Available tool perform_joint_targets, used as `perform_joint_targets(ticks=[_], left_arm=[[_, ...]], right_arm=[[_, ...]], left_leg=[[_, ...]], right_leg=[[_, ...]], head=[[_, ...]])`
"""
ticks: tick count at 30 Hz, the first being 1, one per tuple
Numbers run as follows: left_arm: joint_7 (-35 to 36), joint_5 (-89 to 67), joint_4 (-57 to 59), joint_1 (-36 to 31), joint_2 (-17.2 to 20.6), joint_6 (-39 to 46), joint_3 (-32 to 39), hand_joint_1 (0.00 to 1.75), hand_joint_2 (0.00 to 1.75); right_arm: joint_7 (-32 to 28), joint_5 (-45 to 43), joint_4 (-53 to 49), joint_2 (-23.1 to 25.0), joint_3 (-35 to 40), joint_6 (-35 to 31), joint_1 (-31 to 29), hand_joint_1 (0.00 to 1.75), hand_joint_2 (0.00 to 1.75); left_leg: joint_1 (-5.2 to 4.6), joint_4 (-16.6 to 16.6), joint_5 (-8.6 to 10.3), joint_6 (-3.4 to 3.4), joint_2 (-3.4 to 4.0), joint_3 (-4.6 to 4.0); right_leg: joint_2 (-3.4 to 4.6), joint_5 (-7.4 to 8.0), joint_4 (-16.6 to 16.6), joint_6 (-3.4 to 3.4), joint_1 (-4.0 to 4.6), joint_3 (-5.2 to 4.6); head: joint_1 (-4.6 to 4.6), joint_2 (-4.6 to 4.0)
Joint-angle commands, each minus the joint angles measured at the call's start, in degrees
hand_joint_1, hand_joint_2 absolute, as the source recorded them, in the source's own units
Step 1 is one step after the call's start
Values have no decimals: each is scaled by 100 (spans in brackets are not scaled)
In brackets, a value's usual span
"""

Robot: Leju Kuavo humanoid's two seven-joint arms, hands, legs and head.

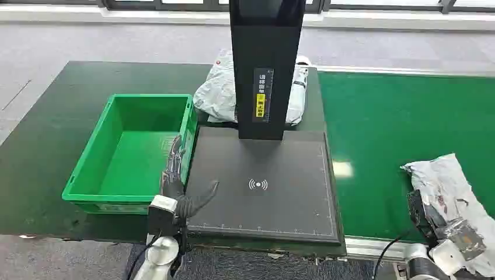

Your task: Moved the parcel from conveyor to table for the left to box.

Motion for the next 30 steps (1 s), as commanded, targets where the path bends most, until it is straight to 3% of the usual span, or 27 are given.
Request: perform_joint_targets(ticks=[1, 3, 13, 16, 21, 25, 30], left_arm=[[22, -53, 299, -166, 38, -13, 228, 0, 175], [22, -68, 294, -169, 9, -41, 255, 0, 175], [22, -68, 294, -169, 9, -41, 255, 0, 175], [22, -121, 338, -193, -14, -91, 282, 0, 175], [22, -74, 458, -317, -4, -122, 256, 0, 175], [22, -43, 526, -397, 19, -123, 215, 0, 175], [22, -11, 525, -403, 38, -86, 193, 0, 175]], right_arm=[[-1787, -785, -1262, 785, 95, -455, -154, 175, 175], [-2683, -1340, -2050, 1211, 431, -396, -25, 175, 175], [-2683, -1340, -2050, 1211, 431, -396, -25, 175, 175], [-3654, -2250, -3664, 1851, 1211, 104, 533, 175, 175], [-3881, -2691, -5348, 2382, 2555, 553, 1221, 175, 175], [-3836, -2515, -5515, 2393, 3310, 546, 1389, 175, 175], [-3936, -2751, -5565, 2381, 3645, 609, 1496, 175, 175]], left_leg=[[-1, -5, -5, 9, 31, 12], [-1, -11, -6, 12, 48, 20], [0, -9, 1, 15, 17, 23], [-1, -11, 0, 16, 28, 27], [-5, -11, -6, 12, 42, 23], [0, -8, 2, 9, 20, 9], [-2, -10, 2, 11, 19, 15]], right_leg=[[23, 4, -4, -17, 3, 2], [37, 7, -8, -25, 5, 4], [4, 0, -10, -17, 6, 21], [15, 1, -11, -23, 6, 21], [26, -4, 4, -32, 2, 6], [14, -1, 4, -16, 5, -7], [10, -4, -1, -15, 3, 4]], head=[[0, -2], [0, 0], [0, 0], [0, 0], [0, -2], [-2, 0], [-2, -2]])
